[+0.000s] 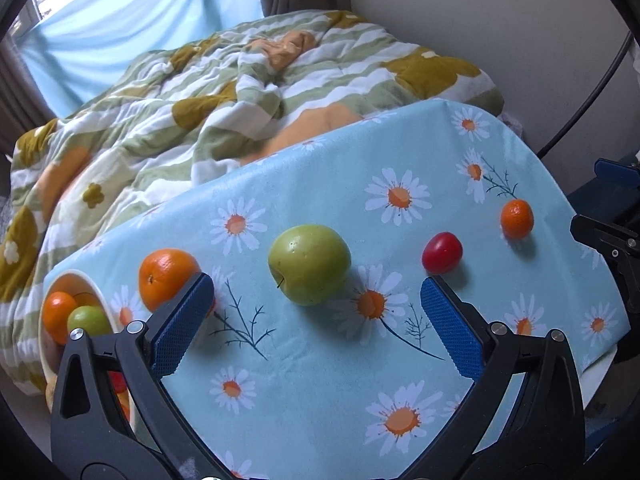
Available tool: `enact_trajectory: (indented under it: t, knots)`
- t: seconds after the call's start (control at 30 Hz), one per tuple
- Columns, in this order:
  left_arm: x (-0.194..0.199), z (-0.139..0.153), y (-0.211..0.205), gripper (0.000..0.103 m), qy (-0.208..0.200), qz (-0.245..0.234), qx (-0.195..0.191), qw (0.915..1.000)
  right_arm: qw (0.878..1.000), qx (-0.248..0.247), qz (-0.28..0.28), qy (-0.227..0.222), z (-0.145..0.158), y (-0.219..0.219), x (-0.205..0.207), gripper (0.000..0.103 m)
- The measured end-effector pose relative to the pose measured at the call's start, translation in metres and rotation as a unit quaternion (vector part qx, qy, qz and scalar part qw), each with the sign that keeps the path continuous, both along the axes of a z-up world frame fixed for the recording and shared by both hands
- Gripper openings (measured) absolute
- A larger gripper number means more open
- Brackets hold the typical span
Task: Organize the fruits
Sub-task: 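Grasp a green apple with the left tool while the right tool grasps a tangerine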
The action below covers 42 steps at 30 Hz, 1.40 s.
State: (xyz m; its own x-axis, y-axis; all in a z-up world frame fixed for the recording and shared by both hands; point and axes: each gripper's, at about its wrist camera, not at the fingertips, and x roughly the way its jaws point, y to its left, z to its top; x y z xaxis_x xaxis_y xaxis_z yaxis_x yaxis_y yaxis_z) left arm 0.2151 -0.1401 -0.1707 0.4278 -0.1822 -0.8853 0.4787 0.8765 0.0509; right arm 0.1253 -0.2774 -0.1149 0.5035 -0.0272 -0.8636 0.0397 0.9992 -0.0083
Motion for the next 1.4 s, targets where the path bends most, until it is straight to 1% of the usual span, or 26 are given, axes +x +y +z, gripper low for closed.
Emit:
enact_trajectory:
  t: [0.27,0.37,0.43,0.5,0.57,0.6,0.67,0.7,0.8,0.87,0.9,0.93,0.97,1.07,1.13,1.37,1.4]
  knots:
    - [0.02,-0.032,-0.005,0.103,0.016,-0.015,-0.005,0.9998,1.0,0.008,-0.016,0.019,-0.036,0.003,0.01,0.102]
    - [0.026,-0.039,-0.005,0.095,0.024,-0.017,-0.001,0.9996,0.999,0.009,-0.018,0.03,-0.047,0.004,0.014,0.101]
    - [0.029,-0.044,-0.005,0.089,0.031,-0.016,-0.002,0.9994,0.999,0.01,-0.018,0.035,-0.052,0.006,0.016,0.098]
    - [0.032,-0.049,-0.005,0.086,0.039,-0.017,-0.002,0.9991,0.999,0.013,-0.019,0.037,-0.055,0.006,0.018,0.098]
    - [0.032,-0.053,-0.006,0.077,0.045,-0.021,-0.001,0.9988,0.999,0.012,-0.021,0.039,-0.058,0.007,0.018,0.098]
    - [0.031,-0.056,-0.007,0.072,0.049,-0.022,0.001,0.9985,0.999,0.011,-0.021,0.04,-0.059,0.007,0.019,0.098]
    - [0.03,-0.056,-0.008,0.069,0.044,-0.025,0.002,0.9987,0.999,0.006,-0.022,0.039,-0.06,0.007,0.019,0.098]
    - [0.03,-0.055,-0.008,0.064,0.04,-0.024,0.006,0.9989,0.999,0.007,-0.021,0.039,-0.061,0.007,0.02,0.097]
    - [0.033,-0.054,-0.004,0.063,0.046,-0.021,-0.003,0.9987,0.999,0.005,-0.017,0.041,-0.064,0.007,0.023,0.086]
    - [0.032,-0.054,-0.002,0.063,0.047,-0.02,-0.006,0.9987,0.999,0.001,-0.016,0.041,-0.066,0.007,0.024,0.085]
    - [0.032,-0.054,-0.001,0.063,0.046,-0.021,-0.004,0.9987,0.999,0.002,-0.015,0.041,-0.067,0.008,0.025,0.083]
    - [0.031,-0.053,-0.002,0.063,0.044,-0.022,-0.001,0.9988,0.999,0.003,-0.013,0.042,-0.068,0.007,0.026,0.077]
    - [0.03,-0.053,-0.002,0.063,0.042,-0.023,0.001,0.9988,0.999,0.003,-0.012,0.044,-0.07,0.007,0.027,0.074]
    - [0.026,-0.053,-0.002,0.063,0.04,-0.023,0.006,0.9989,0.999,0.002,-0.012,0.045,-0.072,0.007,0.029,0.07]
    - [0.024,-0.053,0.0,0.063,0.041,-0.021,0.005,0.9989,0.999,0.005,-0.013,0.045,-0.073,0.007,0.029,0.064]
    - [0.014,-0.053,0.001,0.063,0.034,-0.012,0.007,0.9993,0.999,0.004,-0.013,0.039,-0.076,0.007,0.026,0.057]
    - [0.013,-0.053,0.002,0.063,0.033,-0.01,0.007,0.9994,0.999,0.005,-0.011,0.036,-0.077,0.007,0.026,0.05]
